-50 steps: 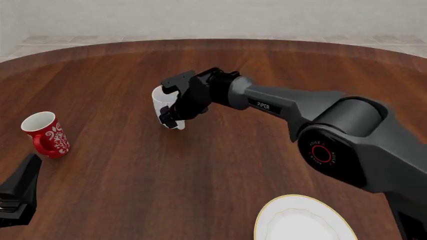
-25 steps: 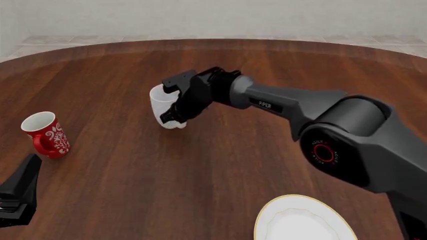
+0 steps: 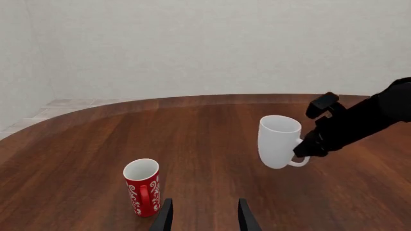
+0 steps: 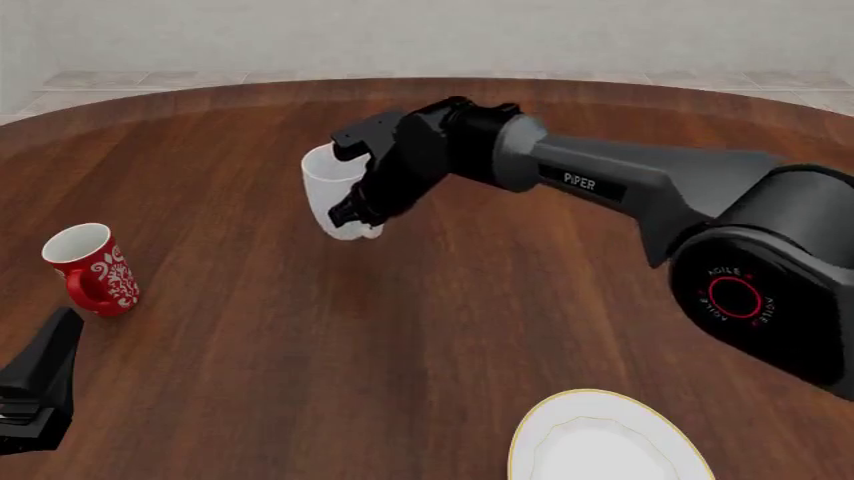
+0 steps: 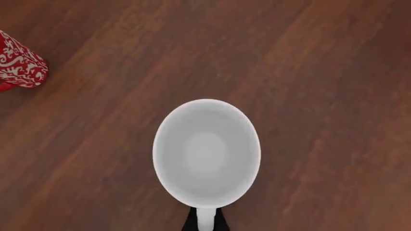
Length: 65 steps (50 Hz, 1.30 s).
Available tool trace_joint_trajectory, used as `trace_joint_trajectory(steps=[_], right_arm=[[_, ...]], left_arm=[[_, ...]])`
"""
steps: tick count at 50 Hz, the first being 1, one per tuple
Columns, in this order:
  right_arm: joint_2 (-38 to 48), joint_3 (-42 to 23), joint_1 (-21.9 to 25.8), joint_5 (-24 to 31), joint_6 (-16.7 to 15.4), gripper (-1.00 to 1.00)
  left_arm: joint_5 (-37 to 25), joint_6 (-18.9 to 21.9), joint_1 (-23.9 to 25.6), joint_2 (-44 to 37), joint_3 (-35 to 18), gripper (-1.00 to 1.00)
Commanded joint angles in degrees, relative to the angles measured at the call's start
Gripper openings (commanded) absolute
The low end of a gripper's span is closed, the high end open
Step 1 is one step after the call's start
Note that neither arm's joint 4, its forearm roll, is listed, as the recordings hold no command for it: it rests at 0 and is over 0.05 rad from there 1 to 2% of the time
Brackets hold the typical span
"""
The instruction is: Put the white mug on the plate.
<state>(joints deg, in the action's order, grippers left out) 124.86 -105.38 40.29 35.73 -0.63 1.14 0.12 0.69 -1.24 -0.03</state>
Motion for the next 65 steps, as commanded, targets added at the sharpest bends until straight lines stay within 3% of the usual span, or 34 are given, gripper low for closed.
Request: trace_joint_trajectory(steps=[1,22,41,51,65], right_arm=[[-6.12,3.6,0.23,1.29,-0.83,-1.0],[-16.32,10.72,0.91,3.47,-1.56,-1.0],[-27.61,22.98,1.3,1.48,-1.39,-1.0],[-34.61,31.1,1.72,-0.79,0.38,-1.0],[-41.31,36.18,1.74,0.3,0.7,-1.0]], left_arm=[[-0.32,0.04,0.22,0.33,-0.05,1.0],[-0.32,0.05,0.23,0.33,-0.05,1.0],[-0.31,0.05,0.23,0.3,-0.05,1.0],[-0.31,0.04,0.21,0.3,-0.05,1.0],[-0.32,0.03,0.21,0.32,-0.05,1.0]])
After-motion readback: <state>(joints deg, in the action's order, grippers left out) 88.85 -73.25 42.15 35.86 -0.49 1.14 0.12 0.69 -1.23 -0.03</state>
